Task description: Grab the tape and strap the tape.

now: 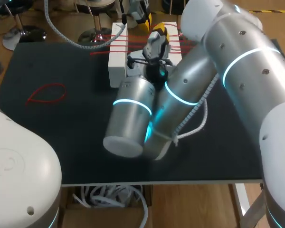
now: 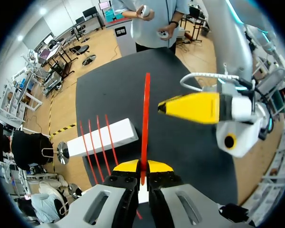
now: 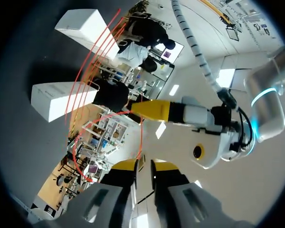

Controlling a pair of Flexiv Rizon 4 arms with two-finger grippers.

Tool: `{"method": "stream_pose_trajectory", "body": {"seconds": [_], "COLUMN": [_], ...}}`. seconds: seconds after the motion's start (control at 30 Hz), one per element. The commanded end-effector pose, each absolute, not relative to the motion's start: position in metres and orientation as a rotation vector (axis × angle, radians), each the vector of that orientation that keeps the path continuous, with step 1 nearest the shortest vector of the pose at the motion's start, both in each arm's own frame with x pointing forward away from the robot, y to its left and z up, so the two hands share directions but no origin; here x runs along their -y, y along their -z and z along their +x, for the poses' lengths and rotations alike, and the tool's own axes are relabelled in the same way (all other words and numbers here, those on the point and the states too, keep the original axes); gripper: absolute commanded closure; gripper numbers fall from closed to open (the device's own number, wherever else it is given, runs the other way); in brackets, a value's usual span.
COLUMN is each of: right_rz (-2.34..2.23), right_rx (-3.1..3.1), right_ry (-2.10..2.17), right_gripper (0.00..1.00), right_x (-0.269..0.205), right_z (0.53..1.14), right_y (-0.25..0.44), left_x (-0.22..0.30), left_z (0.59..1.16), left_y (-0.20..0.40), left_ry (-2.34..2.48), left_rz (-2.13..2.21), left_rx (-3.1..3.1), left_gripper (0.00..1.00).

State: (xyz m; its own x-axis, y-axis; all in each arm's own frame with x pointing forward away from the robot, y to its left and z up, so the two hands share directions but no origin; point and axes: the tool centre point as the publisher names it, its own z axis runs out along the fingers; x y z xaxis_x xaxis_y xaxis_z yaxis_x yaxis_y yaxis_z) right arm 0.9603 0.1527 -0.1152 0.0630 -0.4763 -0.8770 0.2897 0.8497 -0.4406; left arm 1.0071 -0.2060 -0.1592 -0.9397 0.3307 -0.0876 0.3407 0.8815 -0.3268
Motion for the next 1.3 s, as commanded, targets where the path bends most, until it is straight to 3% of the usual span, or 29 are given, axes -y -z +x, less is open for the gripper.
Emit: {"method": "stream_pose_trajectory", "body": {"seconds": [0.03,0.07,0.1,0.17,0.3,0.8,1.3], "right_rz": [-0.231,-0.230,-0.230,-0.229,-0.229,-0.229,-0.229], "right_rx": [-1.411,-1.407,-1.405,-1.397,-1.397,-1.397,-1.397], "right_ry": [0.531,0.529,0.525,0.515,0.515,0.515,0.515], "right_gripper": [0.81,0.75,0.62,0.00,0.00,0.00,0.00], "right_x": [-0.132,-0.129,-0.127,-0.123,-0.123,-0.123,-0.123], "right_z": [0.946,0.945,0.944,0.945,0.945,0.945,0.945], "right_y": [0.107,0.105,0.103,0.102,0.102,0.102,0.102], "left_x": [0.206,0.206,0.206,0.206,0.206,0.029,-0.100], "left_z": [1.007,1.007,1.007,1.007,1.007,0.971,0.941], "left_y": [0.158,0.158,0.158,0.158,0.158,0.185,0.244], "left_ry": [0.526,0.526,0.526,0.526,0.526,0.176,0.102], "left_rz": [0.538,0.538,0.538,0.538,0.538,0.475,0.512], "left_rx": [-3.022,-3.022,-3.022,-3.022,-3.022,-3.216,-3.261], "left_gripper": [1.00,1.00,1.00,1.00,1.00,1.00,1.00]}}
